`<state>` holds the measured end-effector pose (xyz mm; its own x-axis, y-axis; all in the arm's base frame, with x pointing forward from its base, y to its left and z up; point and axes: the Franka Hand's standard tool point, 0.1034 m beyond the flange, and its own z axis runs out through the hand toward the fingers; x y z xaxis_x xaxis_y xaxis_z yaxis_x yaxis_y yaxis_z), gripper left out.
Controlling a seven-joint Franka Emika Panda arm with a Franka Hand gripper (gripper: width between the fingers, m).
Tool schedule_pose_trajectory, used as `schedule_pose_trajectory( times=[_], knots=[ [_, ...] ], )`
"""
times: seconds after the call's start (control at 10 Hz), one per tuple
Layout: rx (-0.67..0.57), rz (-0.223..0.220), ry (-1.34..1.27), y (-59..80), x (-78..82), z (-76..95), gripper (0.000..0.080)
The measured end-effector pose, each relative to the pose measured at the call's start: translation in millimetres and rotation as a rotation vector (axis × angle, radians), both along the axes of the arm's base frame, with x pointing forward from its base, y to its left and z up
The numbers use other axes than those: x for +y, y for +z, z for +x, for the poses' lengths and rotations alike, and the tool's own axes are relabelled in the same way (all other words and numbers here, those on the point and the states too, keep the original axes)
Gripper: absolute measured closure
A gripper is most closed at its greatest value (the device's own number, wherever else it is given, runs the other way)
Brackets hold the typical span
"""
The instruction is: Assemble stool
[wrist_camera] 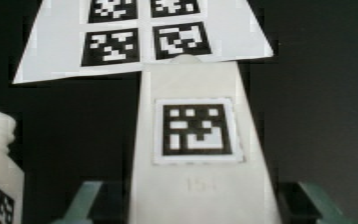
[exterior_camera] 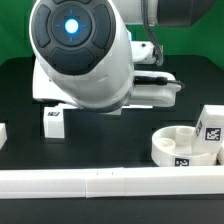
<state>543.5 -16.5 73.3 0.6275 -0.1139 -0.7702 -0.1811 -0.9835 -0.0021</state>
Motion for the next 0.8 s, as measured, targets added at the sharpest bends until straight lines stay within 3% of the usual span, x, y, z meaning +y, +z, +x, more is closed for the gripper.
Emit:
schedule_pose_trajectory(
  times=[0.1, 0.3, 0.6, 0.8],
  knots=[
    [-0.107, -0.012, 0.002, 8.5, 3.6, 9.6, 0.0462],
    [-0.222, -0.029, -0.005, 6.2, 3.4, 8.2, 0.0462],
    [-0.455, -0.065, -0.008, 4.3, 3.9, 26.7, 0.0462],
    [-0.580, -0.075, 0.001, 15.4, 15.1, 30.7, 0.0462]
  ],
)
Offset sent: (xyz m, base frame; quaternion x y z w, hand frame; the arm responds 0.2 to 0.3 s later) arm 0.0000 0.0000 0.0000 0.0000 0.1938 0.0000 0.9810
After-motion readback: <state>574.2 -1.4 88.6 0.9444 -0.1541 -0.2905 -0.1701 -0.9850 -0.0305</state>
